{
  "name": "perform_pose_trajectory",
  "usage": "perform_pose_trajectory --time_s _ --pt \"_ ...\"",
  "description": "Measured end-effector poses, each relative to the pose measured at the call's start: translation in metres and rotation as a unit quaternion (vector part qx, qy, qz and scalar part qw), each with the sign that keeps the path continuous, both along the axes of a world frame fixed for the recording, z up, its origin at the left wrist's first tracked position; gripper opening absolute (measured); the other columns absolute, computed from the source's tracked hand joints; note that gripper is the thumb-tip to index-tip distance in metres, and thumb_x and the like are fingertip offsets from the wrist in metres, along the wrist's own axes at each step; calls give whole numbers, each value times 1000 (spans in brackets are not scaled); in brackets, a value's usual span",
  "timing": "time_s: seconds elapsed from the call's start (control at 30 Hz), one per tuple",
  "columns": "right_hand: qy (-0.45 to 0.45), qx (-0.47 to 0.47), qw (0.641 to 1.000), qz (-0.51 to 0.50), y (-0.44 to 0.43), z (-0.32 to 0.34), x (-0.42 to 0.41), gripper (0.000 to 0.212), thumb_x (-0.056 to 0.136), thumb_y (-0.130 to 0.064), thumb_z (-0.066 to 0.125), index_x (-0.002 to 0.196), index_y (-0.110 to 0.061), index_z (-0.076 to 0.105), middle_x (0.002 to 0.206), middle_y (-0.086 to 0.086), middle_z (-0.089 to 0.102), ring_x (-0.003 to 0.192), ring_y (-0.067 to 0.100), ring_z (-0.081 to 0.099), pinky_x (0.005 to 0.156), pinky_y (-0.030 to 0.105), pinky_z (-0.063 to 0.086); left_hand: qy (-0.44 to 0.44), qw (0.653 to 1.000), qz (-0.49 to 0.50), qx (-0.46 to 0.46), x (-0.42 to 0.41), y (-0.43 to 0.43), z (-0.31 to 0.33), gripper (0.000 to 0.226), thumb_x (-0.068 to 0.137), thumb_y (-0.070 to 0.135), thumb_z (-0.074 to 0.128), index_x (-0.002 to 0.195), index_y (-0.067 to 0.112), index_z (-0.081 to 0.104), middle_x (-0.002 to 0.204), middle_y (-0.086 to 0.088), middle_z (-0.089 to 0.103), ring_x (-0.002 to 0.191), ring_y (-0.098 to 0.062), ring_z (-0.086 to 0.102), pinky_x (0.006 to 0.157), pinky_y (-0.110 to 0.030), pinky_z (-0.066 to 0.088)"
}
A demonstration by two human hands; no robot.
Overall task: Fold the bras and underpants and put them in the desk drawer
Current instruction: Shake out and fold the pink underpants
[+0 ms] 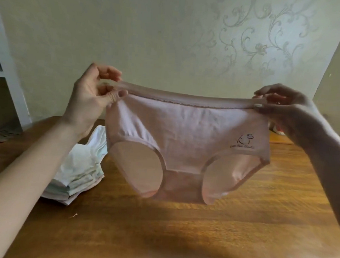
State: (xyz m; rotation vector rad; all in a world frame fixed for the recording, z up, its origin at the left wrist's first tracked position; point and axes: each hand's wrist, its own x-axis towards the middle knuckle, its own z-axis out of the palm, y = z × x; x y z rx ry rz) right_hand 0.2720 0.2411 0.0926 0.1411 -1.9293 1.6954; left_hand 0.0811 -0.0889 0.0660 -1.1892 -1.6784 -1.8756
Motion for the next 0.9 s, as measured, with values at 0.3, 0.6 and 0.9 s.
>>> perform_pose_trajectory --time_s 0.3,0.6,0.9 --pt "-261 316 892 -188 23 -141 -59 35 73 8 67 100 -15 66 93 9 65 82 21 60 69 25 50 -69 870 161 -462 -25 19 -119 23 80 11 69 100 18 58 111 -4 53 94 -15 57 82 -23 45" --pt "-226 474 840 133 -102 -132 5 33 74 -48 73 94 -24 63 83 -12 58 72 4 53 66 23 46 64 791 -224 -566 71 24 -125 40 80 51 65 118 47 54 134 30 37 128 11 29 108 -14 25" --pt "-147 632 758 65 -122 -159 33 64 66 -73 62 104 -24 46 103 -7 52 89 14 53 64 28 26 186 767 -181 -587 108 5 -152 73 81 56 61 142 46 24 152 30 6 138 15 -9 116 -21 -6"
